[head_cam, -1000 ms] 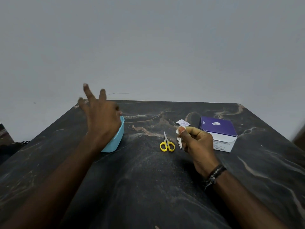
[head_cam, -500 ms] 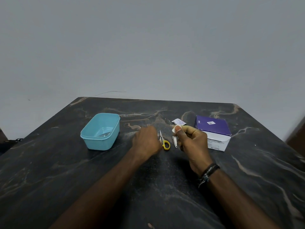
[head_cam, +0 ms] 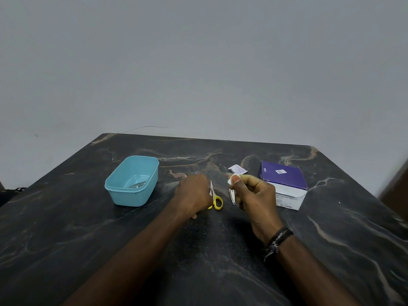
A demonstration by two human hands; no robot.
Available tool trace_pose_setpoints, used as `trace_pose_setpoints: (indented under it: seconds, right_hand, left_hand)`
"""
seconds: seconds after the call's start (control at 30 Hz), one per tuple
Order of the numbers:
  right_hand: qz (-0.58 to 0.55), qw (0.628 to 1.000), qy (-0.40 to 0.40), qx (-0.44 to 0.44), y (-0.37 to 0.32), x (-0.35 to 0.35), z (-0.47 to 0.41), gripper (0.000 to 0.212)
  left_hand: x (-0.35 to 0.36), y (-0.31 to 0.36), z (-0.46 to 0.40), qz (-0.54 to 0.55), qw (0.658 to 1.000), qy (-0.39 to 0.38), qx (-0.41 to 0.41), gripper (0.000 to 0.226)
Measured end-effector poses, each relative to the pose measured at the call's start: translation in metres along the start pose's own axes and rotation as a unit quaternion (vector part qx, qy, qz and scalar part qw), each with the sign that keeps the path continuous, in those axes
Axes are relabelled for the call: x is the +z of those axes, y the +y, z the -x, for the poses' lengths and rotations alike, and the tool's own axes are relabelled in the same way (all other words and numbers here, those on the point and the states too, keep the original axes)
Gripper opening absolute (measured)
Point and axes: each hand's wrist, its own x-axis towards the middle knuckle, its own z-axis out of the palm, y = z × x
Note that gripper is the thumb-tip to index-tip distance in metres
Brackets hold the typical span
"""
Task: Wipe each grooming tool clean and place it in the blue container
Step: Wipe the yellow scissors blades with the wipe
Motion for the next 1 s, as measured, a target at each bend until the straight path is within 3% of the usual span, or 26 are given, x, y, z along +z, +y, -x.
trace_pose_setpoints:
  seconds: [0.13,0.3,0.57,0.73,0.87,1.0]
  right_hand:
    - [0.0,1.0,-0.019,0.001,0.002,0.0,-0.001,0.015]
    - [0.036,0.995,-0.091,0.012,0.002,0.003,0.005,0.016]
    - [0.049,0.996,-0.07,0.026,0.005,0.006,0.005,0.018]
    - [0.029,0.998,-0.06,0.013,0.001,0.004,0.004,0.018]
    - [0.017,0.999,-0.051,0.005,-0.004,0.001,0.004,0.016]
    - [0.007,0.999,-0.048,0.002,-0.01,0.001,0.005,0.016]
  left_hand:
    - [0.002,-0.018,-0.003,0.058,0.994,0.081,0.041,0.021]
    - [0.014,-0.027,0.003,0.203,0.955,0.186,0.106,0.02]
    - [0.015,-0.037,0.006,0.295,0.928,0.176,0.142,0.001]
    - [0.002,-0.049,0.006,0.343,0.908,0.217,0.103,0.015]
    - [-0.004,-0.049,0.007,0.469,0.853,0.217,0.064,0.015]
    - [-0.006,-0.037,0.013,0.602,0.771,0.204,0.029,0.015]
